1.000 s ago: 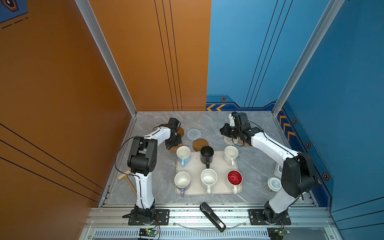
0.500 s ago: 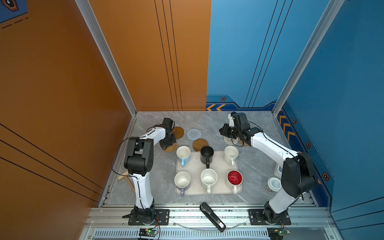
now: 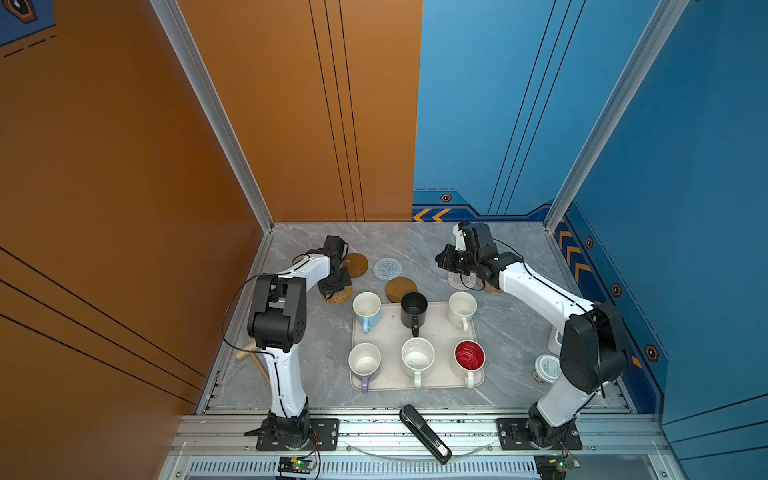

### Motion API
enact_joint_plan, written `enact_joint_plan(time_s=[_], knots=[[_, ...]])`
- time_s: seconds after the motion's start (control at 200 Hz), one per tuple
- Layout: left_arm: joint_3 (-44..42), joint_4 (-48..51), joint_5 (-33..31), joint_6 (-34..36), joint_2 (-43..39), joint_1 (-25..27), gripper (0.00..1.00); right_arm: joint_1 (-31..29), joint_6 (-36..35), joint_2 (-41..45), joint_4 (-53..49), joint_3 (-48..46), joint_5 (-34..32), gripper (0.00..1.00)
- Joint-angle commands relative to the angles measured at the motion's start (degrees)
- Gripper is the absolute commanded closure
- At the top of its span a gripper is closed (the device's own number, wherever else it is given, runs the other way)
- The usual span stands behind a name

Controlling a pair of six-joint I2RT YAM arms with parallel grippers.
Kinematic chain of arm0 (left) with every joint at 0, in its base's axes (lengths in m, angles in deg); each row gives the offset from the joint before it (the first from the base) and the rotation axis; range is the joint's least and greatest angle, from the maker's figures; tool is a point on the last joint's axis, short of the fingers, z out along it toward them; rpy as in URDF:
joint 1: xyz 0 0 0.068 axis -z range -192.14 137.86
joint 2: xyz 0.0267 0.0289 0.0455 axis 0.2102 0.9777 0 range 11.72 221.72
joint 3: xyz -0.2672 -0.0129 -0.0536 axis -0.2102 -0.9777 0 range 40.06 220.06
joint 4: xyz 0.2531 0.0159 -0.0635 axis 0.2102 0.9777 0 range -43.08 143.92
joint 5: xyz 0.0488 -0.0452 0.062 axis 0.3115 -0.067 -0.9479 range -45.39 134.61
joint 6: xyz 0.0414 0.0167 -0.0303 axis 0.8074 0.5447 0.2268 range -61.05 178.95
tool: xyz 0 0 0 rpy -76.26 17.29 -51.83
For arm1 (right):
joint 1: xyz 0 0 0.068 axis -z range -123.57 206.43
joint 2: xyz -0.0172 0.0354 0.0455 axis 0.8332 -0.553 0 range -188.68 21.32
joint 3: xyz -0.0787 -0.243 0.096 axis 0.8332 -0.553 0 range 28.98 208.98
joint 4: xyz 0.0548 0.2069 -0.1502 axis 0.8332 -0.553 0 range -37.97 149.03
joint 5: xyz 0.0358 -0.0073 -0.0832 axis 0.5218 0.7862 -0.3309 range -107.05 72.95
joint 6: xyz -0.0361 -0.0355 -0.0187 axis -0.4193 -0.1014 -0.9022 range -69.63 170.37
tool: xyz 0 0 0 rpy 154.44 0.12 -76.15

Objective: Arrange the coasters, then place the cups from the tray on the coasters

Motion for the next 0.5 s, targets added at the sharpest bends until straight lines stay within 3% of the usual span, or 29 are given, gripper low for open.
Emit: enact_joint_plan(time_s=[0.0, 0.305, 0.496], knots=[[-0.26, 2.34, -1.80, 0.17, -0.92, -1.41, 1.00, -0.73, -1.26, -0.83, -2.50, 2.58, 1.09, 1.00], [1.12, 2.39, -1.18, 0.21, -4.29, -0.26, 1.00, -1.41, -5.42, -5.57, -8.68, 11.66, 7.00, 1.00], [0.74, 2.32, -0.84, -0.31, -8.98, 1.42, 1.00, -1.50, -11.30, -14.39, -19.69, 27.48, 14.16, 0.99]])
